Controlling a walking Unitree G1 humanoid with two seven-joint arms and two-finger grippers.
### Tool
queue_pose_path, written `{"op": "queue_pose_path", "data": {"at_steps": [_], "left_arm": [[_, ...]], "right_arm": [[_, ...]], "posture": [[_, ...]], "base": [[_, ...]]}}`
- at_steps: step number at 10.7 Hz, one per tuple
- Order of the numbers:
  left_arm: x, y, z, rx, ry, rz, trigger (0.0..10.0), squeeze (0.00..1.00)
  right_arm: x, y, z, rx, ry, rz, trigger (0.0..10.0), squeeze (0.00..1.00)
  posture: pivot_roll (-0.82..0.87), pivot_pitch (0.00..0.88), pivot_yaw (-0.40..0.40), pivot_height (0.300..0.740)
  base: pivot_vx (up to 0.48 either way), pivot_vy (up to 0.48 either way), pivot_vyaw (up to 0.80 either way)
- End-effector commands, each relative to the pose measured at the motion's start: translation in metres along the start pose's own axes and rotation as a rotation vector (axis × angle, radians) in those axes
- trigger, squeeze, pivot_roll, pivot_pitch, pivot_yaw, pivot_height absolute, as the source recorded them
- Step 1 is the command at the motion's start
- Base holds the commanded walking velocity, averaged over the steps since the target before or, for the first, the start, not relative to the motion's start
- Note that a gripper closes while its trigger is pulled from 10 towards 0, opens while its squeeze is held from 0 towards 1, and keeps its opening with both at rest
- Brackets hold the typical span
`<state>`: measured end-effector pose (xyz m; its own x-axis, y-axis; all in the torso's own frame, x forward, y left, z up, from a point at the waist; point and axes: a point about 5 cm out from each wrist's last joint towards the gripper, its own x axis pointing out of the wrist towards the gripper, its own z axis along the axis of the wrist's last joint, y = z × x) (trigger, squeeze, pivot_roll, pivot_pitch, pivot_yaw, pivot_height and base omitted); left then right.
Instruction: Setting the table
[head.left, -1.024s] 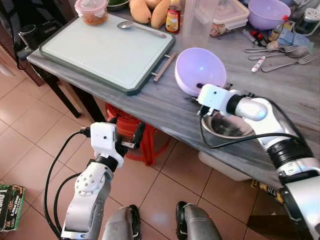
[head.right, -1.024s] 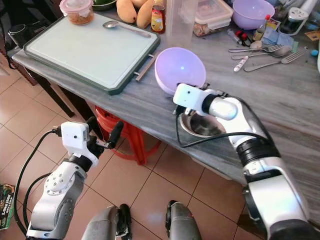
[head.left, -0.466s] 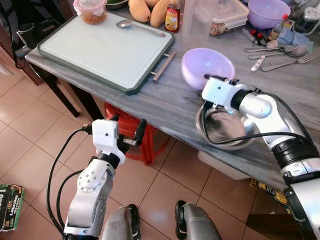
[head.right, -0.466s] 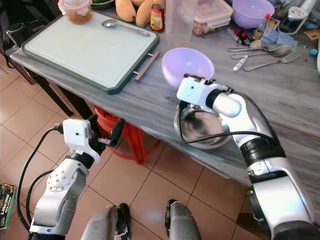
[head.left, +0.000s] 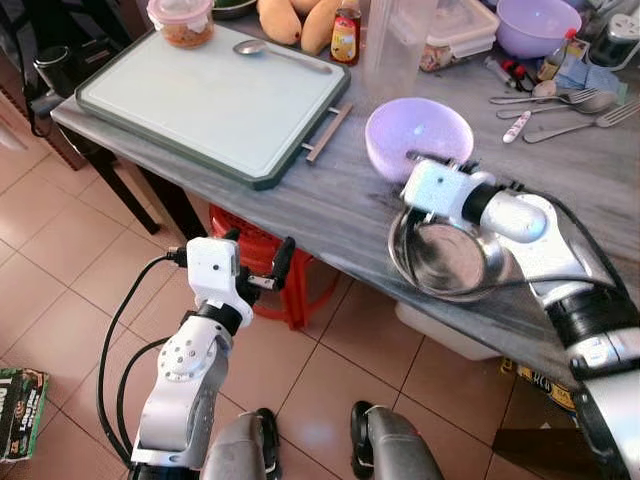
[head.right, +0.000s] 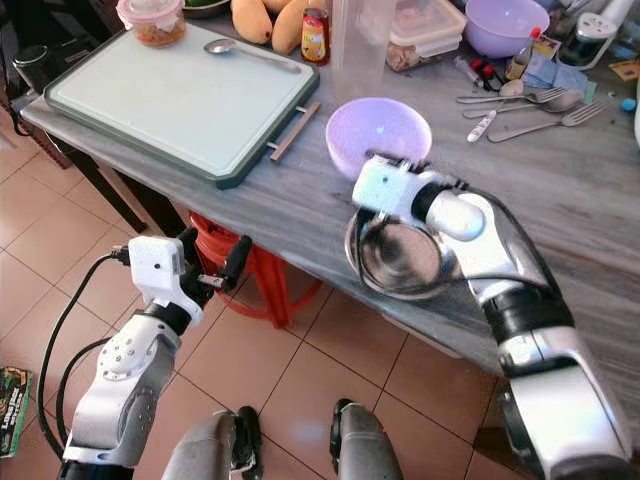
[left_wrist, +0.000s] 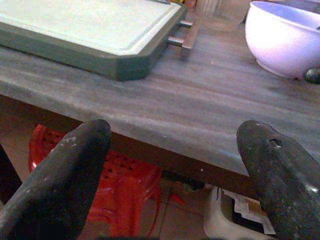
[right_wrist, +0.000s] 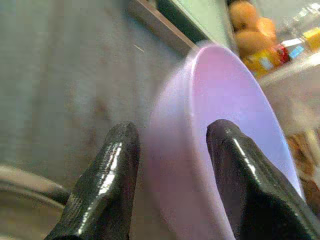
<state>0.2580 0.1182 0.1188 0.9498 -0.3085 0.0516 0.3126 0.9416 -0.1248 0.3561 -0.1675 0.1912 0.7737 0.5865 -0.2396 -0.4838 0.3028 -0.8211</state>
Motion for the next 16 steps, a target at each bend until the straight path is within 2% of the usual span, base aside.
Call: {"op": "queue_pose_path", "data": {"at_steps": [1, 4, 6, 11, 13, 14, 15, 16], "left_arm": [[-0.002, 0.001, -0.005, 0.01, 0.017, 0.007, 10.0, 0.0], [0.0, 0.001, -0.005, 0.01, 0.014, 0.004, 10.0, 0.0], [0.001, 0.0, -0.005, 0.01, 0.01, 0.002, 10.0, 0.0], [0.002, 0.0, -0.006, 0.008, 0.009, 0.005, 10.0, 0.0], [0.002, 0.001, -0.006, 0.007, 0.009, 0.004, 10.0, 0.0], [0.002, 0.0, -0.007, 0.007, 0.009, 0.002, 10.0, 0.0], [0.002, 0.001, -0.007, 0.007, 0.011, 0.001, 10.0, 0.0], [0.002, 0.001, -0.007, 0.007, 0.01, -0.001, 10.0, 0.0]], "right_arm": [[0.0, 0.007, 0.001, -0.006, 0.0, 0.052, 10.0, 0.0], [-0.003, 0.001, 0.004, 0.004, -0.009, 0.014, 10.0, 0.0], [-0.005, -0.005, 0.005, -0.031, -0.003, -0.025, 10.0, 0.0], [-0.014, -0.017, 0.027, -0.009, -0.095, -0.176, 10.0, 0.0], [-0.026, -0.003, 0.029, 0.068, -0.115, -0.299, 10.0, 0.0], [-0.035, 0.001, 0.033, 0.093, -0.117, -0.405, 10.0, 0.0], [-0.041, 0.007, 0.033, 0.104, -0.097, -0.465, 10.0, 0.0], [-0.045, 0.019, 0.028, 0.186, -0.047, -0.502, 10.0, 0.0]], "posture": [[-0.06, 0.211, 0.019, 0.74], [-0.06, 0.204, 0.019, 0.74], [-0.06, 0.2, 0.019, 0.74], [-0.07, 0.195, 0.02, 0.74], [-0.08, 0.189, 0.02, 0.74], [-0.09, 0.189, 0.021, 0.74], [-0.09, 0.19, 0.021, 0.74], [-0.09, 0.192, 0.024, 0.74]], "base": [[0.0, 0.0, 0.0], [0.0, 0.0, 0.0], [0.0, 0.0, 0.0], [0.0, 0.0, 0.0], [0.0, 0.0, 0.0], [0.0, 0.0, 0.0], [0.0, 0.0, 0.0], [0.0, 0.0, 0.0]]}}
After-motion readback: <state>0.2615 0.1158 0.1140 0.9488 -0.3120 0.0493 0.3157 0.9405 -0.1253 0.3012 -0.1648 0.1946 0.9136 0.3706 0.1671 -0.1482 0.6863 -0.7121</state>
